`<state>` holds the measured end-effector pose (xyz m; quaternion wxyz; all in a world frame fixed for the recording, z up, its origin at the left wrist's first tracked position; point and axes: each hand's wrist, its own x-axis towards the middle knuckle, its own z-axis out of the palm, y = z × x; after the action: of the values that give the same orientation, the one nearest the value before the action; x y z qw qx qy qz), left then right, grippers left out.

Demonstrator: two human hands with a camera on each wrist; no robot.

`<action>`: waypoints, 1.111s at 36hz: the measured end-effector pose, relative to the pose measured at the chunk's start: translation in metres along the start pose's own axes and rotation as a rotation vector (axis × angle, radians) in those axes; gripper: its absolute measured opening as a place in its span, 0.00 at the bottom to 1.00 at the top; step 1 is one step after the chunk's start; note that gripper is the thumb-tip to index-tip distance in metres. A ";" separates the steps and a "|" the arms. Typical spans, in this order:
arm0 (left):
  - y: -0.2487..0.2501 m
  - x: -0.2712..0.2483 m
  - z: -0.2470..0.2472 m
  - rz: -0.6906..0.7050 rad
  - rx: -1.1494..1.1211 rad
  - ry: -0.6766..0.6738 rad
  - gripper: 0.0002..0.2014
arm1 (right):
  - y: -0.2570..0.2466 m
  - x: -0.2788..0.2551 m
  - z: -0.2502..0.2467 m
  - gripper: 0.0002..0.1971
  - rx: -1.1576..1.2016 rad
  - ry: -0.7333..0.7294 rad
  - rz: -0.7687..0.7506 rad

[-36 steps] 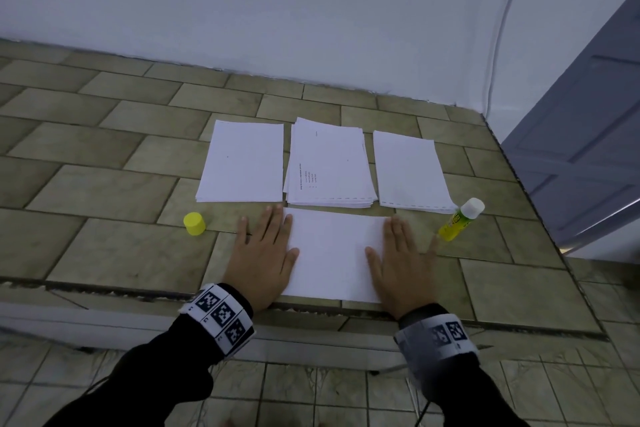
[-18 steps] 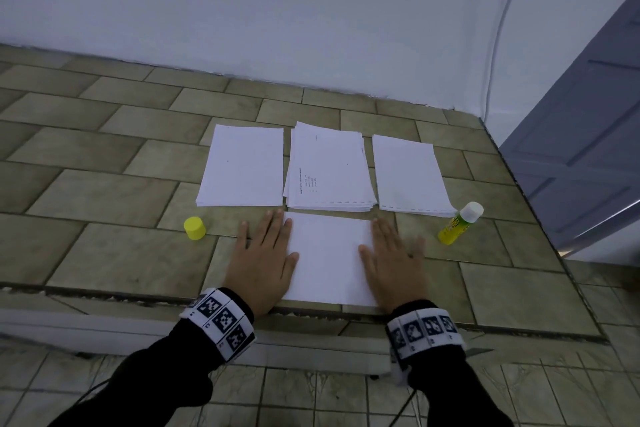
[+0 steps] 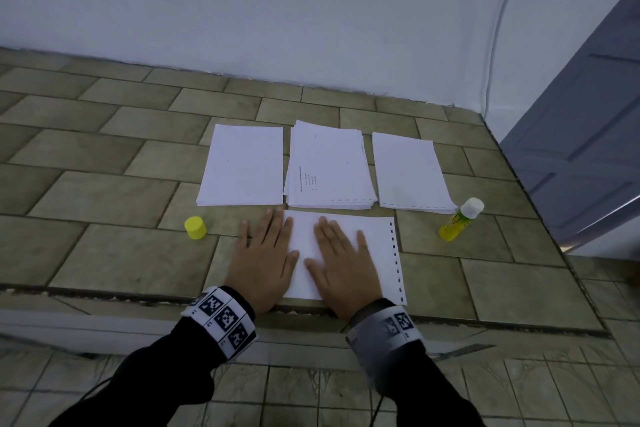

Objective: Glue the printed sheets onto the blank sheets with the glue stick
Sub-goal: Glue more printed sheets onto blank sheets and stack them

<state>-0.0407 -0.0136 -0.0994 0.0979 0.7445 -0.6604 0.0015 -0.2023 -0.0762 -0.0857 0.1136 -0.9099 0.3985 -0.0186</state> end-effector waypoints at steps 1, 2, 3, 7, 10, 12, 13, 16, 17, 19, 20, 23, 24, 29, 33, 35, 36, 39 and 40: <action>-0.001 0.000 0.000 -0.003 0.005 -0.002 0.31 | 0.008 -0.003 -0.002 0.44 -0.015 0.007 0.011; -0.001 -0.001 -0.001 -0.004 0.008 -0.005 0.31 | 0.020 -0.007 -0.005 0.44 -0.038 0.010 0.029; -0.001 -0.001 -0.001 -0.004 0.010 -0.011 0.31 | 0.033 -0.011 -0.007 0.44 -0.057 -0.006 0.063; 0.000 -0.002 -0.003 -0.012 0.007 -0.039 0.31 | 0.079 -0.029 -0.021 0.43 -0.057 -0.033 0.219; -0.001 -0.002 -0.002 -0.016 0.005 -0.067 0.32 | 0.088 -0.037 -0.035 0.44 -0.049 -0.121 0.272; 0.000 -0.002 -0.003 -0.020 0.004 -0.085 0.35 | 0.087 -0.041 -0.053 0.38 0.014 -0.134 0.296; -0.001 -0.001 -0.003 -0.022 0.003 -0.094 0.37 | 0.085 -0.042 -0.063 0.34 0.073 -0.113 0.289; -0.002 0.000 -0.005 -0.025 0.010 -0.107 0.38 | 0.075 -0.038 -0.092 0.26 0.278 -0.084 0.227; -0.002 -0.001 -0.005 -0.022 0.013 -0.114 0.38 | 0.072 -0.035 -0.098 0.24 0.292 -0.091 0.212; -0.002 -0.001 -0.005 -0.014 0.019 -0.128 0.38 | 0.069 -0.025 -0.103 0.23 0.232 -0.108 0.197; -0.002 -0.001 -0.005 -0.010 0.020 -0.134 0.38 | 0.069 -0.019 -0.102 0.23 0.190 -0.126 0.195; -0.002 -0.001 -0.005 -0.016 0.019 -0.156 0.40 | 0.070 -0.002 -0.093 0.26 0.055 -0.207 0.229; -0.002 -0.001 -0.005 -0.016 0.015 -0.160 0.41 | 0.071 0.002 -0.089 0.26 0.013 -0.218 0.243; -0.002 -0.001 -0.005 -0.008 -0.003 -0.162 0.48 | 0.078 0.011 -0.080 0.20 -0.203 -0.174 0.242; -0.003 -0.003 -0.007 -0.013 0.009 -0.198 0.44 | 0.081 0.020 -0.085 0.12 -0.129 -0.168 0.248; -0.002 -0.003 -0.007 -0.011 0.013 -0.190 0.41 | 0.082 0.020 -0.091 0.08 -0.049 -0.151 0.239; -0.002 -0.004 -0.007 -0.009 0.008 -0.190 0.41 | 0.081 0.019 -0.095 0.06 -0.005 -0.135 0.235; -0.002 -0.005 -0.008 -0.001 -0.021 -0.166 0.44 | 0.080 0.011 -0.115 0.05 0.141 -0.074 0.217; -0.002 -0.004 -0.008 0.001 -0.036 -0.153 0.46 | 0.080 0.008 -0.124 0.06 0.175 -0.044 0.200</action>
<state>-0.0386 -0.0078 -0.0926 0.0607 0.7401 -0.6664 -0.0675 -0.2699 -0.1588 0.0166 0.2024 -0.8525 0.4815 -0.0217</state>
